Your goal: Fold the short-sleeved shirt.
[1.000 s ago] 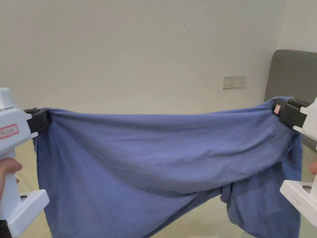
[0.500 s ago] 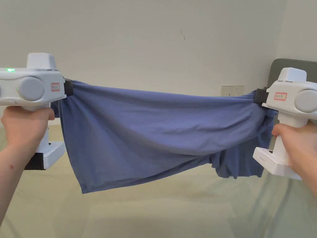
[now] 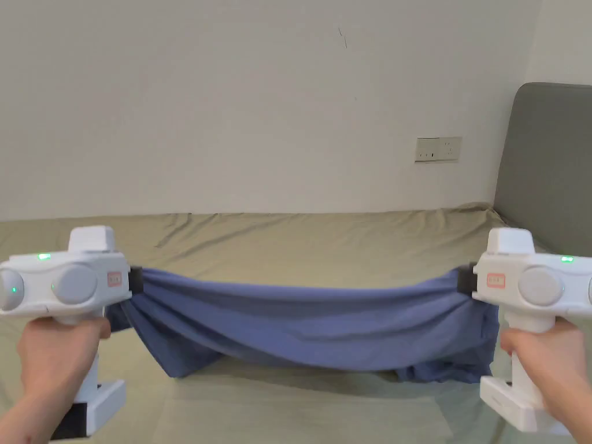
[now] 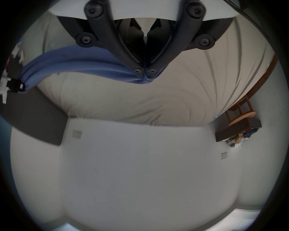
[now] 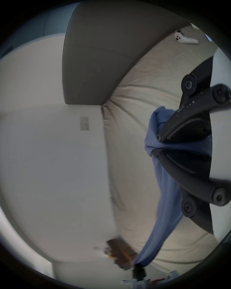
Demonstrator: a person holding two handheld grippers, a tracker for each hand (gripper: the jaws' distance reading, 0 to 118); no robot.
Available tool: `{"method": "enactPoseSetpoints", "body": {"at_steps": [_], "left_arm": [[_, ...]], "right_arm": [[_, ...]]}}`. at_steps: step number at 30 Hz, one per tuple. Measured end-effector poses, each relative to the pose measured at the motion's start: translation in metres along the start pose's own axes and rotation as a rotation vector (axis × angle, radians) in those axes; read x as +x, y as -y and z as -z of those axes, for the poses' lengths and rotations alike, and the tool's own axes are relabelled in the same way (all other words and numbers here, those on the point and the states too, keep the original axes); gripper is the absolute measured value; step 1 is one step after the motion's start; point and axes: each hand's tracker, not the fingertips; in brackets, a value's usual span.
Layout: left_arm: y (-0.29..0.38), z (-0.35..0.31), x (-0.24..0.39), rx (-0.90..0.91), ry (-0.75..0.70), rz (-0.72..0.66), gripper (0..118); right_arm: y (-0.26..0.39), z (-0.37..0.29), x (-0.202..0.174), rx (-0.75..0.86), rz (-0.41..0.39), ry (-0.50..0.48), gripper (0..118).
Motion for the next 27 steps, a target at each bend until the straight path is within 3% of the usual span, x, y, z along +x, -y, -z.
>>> {"method": "enactPoseSetpoints", "body": {"at_steps": [1, 3, 6, 9, 13, 24, 27], "left_arm": [[0.01, -0.001, -0.001, -0.051, -0.003, 0.038, 0], [0.04, -0.014, -0.009, -0.056, 0.048, 0.054, 0], [0.077, -0.037, -0.022, -0.102, 0.069, -0.013, 0], [0.11, -0.057, -0.036, -0.156, 0.11, -0.003, 0], [0.154, -0.112, -0.05, -0.129, 0.131, -0.002, 0], [0.29, -0.286, -0.089, -0.28, 0.18, 0.008, 0], [0.317, -0.309, -0.098, -0.323, 0.169, -0.073, 0]], "right_arm": [[0.011, 0.0, 0.0, -0.042, -0.044, 0.004, 6], [0.037, -0.008, 0.003, -0.093, -0.047, -0.014, 6], [0.072, -0.026, 0.014, -0.126, 0.011, -0.054, 6], [0.103, -0.051, 0.025, -0.178, -0.036, -0.053, 6], [0.141, -0.096, 0.044, -0.21, 0.008, -0.1, 6], [0.26, -0.238, 0.066, -0.361, -0.065, -0.195, 6], [0.294, -0.256, 0.069, -0.43, -0.071, -0.209, 6]]}}
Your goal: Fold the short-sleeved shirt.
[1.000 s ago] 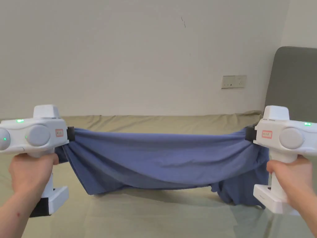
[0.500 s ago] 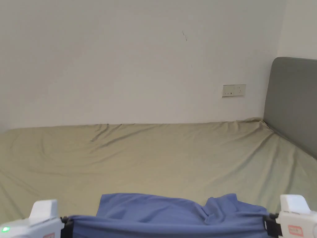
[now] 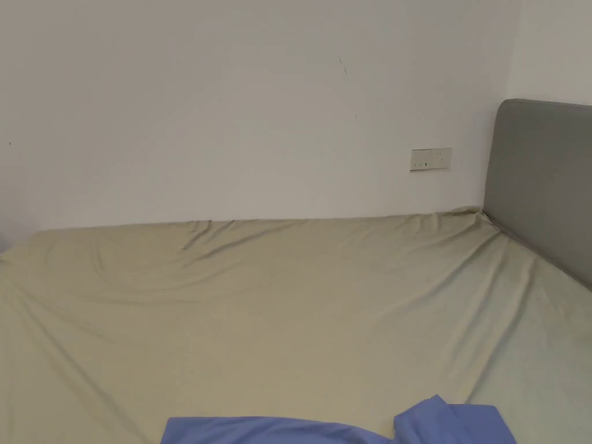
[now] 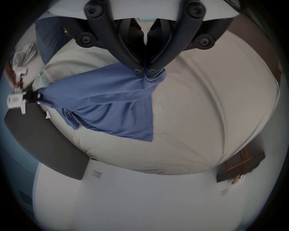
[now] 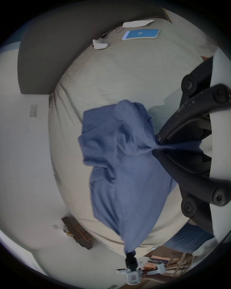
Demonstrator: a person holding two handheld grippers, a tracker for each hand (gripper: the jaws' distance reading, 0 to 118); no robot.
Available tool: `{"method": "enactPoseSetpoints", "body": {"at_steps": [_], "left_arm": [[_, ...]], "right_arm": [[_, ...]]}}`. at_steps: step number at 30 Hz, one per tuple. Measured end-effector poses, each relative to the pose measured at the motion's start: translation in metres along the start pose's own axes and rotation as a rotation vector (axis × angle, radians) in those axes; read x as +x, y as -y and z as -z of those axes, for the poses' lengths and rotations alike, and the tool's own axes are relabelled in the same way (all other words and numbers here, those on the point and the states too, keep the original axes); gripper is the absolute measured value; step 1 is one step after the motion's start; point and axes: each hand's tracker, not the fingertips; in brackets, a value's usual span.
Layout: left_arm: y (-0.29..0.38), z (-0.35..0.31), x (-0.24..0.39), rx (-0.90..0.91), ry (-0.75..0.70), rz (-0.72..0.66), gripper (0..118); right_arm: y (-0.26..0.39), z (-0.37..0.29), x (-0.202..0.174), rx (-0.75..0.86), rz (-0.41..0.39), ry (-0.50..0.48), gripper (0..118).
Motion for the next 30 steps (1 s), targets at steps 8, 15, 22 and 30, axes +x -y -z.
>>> {"method": "enactPoseSetpoints", "body": {"at_steps": [8, 15, 22, 30], "left_arm": [[0.025, 0.017, -0.003, -0.089, 0.005, -0.019, 13], [0.003, -0.077, -0.007, 0.237, -0.007, -0.11, 112], [0.007, -0.12, 0.004, 0.374, 0.217, -0.246, 42], [-0.001, -0.096, 0.026, 0.296, 0.186, -0.177, 0]], "right_arm": [[0.049, 0.019, -0.002, -0.03, 0.031, 0.018, 11], [0.043, -0.087, -0.002, 0.436, 0.109, -0.022, 113], [0.042, -0.14, -0.005, 0.641, 0.374, -0.06, 23], [0.067, -0.143, -0.009, 0.556, 0.393, -0.019, 1]]}}
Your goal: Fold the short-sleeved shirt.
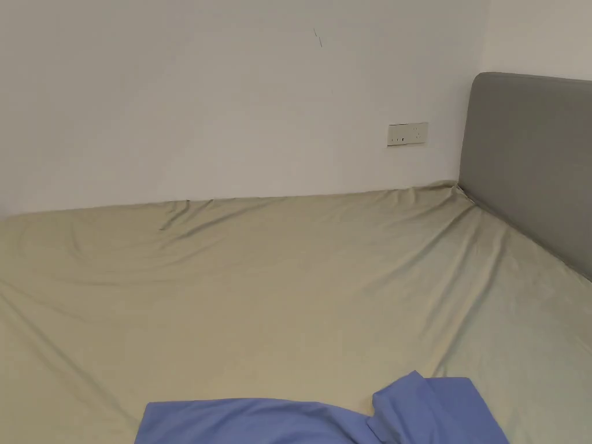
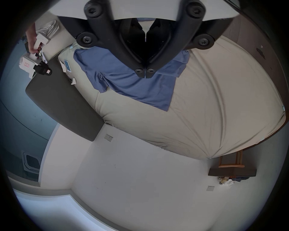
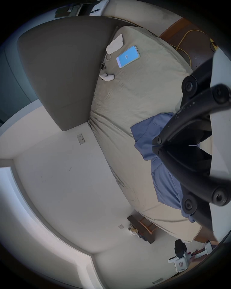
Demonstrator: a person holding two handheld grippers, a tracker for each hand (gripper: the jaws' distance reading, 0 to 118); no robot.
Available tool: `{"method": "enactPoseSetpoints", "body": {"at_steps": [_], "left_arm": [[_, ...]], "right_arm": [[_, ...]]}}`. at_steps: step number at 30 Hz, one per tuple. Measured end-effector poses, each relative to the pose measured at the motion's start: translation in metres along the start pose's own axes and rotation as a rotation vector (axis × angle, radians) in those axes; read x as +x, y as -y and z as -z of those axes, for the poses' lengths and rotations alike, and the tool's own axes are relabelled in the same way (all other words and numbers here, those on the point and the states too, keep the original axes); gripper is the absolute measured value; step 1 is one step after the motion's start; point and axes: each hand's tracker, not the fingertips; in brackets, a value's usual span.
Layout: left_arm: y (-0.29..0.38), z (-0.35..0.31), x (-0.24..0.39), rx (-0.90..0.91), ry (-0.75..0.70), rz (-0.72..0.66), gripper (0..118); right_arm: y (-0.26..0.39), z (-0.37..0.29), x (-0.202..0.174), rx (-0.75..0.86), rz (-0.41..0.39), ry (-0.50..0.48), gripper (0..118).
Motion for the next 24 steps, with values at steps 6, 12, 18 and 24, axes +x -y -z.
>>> {"method": "enactPoseSetpoints", "body": {"at_steps": [6, 12, 18, 24], "left_arm": [[-0.012, 0.031, -0.004, -0.038, 0.006, 0.012, 0], [-0.045, 0.091, -0.009, -0.038, 0.03, 0.037, 0], [-0.096, 0.206, -0.026, -0.067, 0.028, 0.032, 1], [-0.11, 0.332, -0.028, -0.28, -0.119, 0.091, 110]], "right_arm": [[0.002, 0.014, 0.001, -0.011, -0.023, 0.04, 1], [0.0, 0.036, 0.006, -0.036, -0.032, 0.042, 1], [-0.002, 0.059, -0.008, -0.058, -0.072, 0.035, 1], [-0.003, 0.075, -0.009, -0.073, -0.08, 0.045, 1]]}}
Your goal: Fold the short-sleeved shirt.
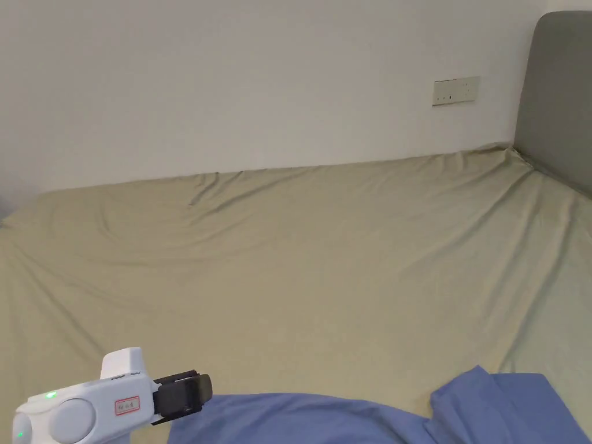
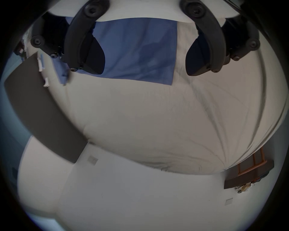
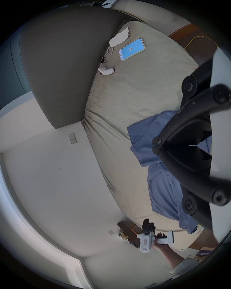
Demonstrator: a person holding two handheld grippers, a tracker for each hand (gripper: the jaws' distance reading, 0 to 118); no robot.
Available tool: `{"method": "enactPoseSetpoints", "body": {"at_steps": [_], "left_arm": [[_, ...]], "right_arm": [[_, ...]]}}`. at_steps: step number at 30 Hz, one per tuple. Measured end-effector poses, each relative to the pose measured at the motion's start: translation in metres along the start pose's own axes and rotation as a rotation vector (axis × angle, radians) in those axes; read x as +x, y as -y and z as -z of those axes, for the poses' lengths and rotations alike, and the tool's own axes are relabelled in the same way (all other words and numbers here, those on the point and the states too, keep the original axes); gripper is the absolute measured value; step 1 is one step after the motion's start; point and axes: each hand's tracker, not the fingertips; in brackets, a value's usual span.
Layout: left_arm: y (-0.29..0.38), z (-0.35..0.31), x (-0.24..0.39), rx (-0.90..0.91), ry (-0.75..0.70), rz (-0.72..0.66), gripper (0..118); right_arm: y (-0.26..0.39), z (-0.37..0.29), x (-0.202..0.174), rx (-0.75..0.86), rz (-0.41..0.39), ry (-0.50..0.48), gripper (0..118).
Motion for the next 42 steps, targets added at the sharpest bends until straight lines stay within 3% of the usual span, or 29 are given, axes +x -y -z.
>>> {"method": "enactPoseSetpoints", "body": {"at_steps": [3, 5, 6, 9, 11, 12, 13, 14, 16, 23, 28, 29, 30, 31, 32, 33, 34, 35, 37, 41, 42], "left_arm": [[-0.002, 0.046, 0.004, -0.121, -0.062, 0.048, 113], [-0.007, 0.082, 0.005, -0.186, -0.097, 0.043, 102], [-0.003, 0.09, 0.006, -0.191, -0.078, 0.045, 91], [0.015, 0.1, 0.023, -0.23, -0.09, 0.153, 86], [0.023, 0.096, 0.034, -0.199, -0.143, 0.284, 63], [0.028, 0.089, 0.034, -0.198, -0.121, 0.262, 19], [0.025, 0.082, 0.032, -0.18, -0.112, 0.245, 19], [0.021, 0.074, 0.029, -0.143, -0.094, 0.212, 6], [0.019, 0.063, 0.017, -0.139, -0.018, 0.108, 3], [0.027, 0.031, 0.024, -0.062, -0.001, 0.168, 3], [0.019, 0.009, 0.034, 0.001, 0.042, 0.149, 3], [0.018, 0.006, 0.036, 0.012, 0.045, 0.163, 3], [0.016, 0.005, 0.038, 0.007, 0.054, 0.17, 3], [0.015, 0.006, 0.039, -0.004, 0.069, 0.17, 3], [0.016, 0.007, 0.038, -0.003, 0.069, 0.171, 3], [0.016, 0.008, 0.038, -0.003, 0.07, 0.169, 3], [0.016, 0.008, 0.038, -0.006, 0.078, 0.16, 3], [0.017, 0.008, 0.038, -0.004, 0.086, 0.145, 3], [0.018, 0.009, 0.04, -0.01, 0.095, 0.126, 3], [0.023, 0.02, 0.04, -0.031, 0.062, 0.134, 3], [0.024, 0.021, 0.037, -0.036, 0.075, 0.114, 3]], "right_arm": [[-0.001, 0.004, -0.001, -0.011, -0.004, 0.018, 1], [0.0, 0.006, -0.004, -0.019, -0.021, 0.033, 1], [0.001, 0.007, -0.004, -0.027, -0.034, 0.045, 1], [0.004, 0.013, -0.002, -0.046, -0.048, 0.061, 1], [0.006, 0.016, 0.001, -0.056, -0.035, 0.053, 1], [0.007, 0.019, 0.001, -0.059, -0.032, 0.052, 1], [0.007, 0.02, 0.002, -0.06, -0.032, 0.054, 1], [0.007, 0.022, 0.003, -0.065, -0.031, 0.05, 1], [0.008, 0.023, 0.004, -0.065, -0.027, 0.043, 1], [-0.007, 0.05, 0.02, -0.069, -0.043, 0.016, 1], [-0.059, 0.126, 0.051, -0.099, -0.128, 0.088, 3], [-0.074, 0.149, 0.056, -0.168, -0.153, 0.076, 20], [-0.085, 0.172, 0.062, -0.199, -0.159, 0.093, 77], [-0.091, 0.194, 0.067, -0.21, -0.165, 0.092, 118], [-0.096, 0.222, 0.074, -0.246, -0.155, 0.05, 116], [-0.099, 0.241, 0.083, -0.252, -0.144, 0.016, 104], [-0.1, 0.26, 0.086, -0.289, -0.119, 0.003, 105], [-0.102, 0.283, 0.087, -0.36, -0.13, 0.046, 106], [-0.106, 0.316, 0.074, -0.43, -0.167, 0.038, 102], [-0.084, 0.356, 0.064, -0.538, -0.196, 0.088, 68], [-0.077, 0.359, 0.059, -0.566, -0.209, 0.062, 70]]}}
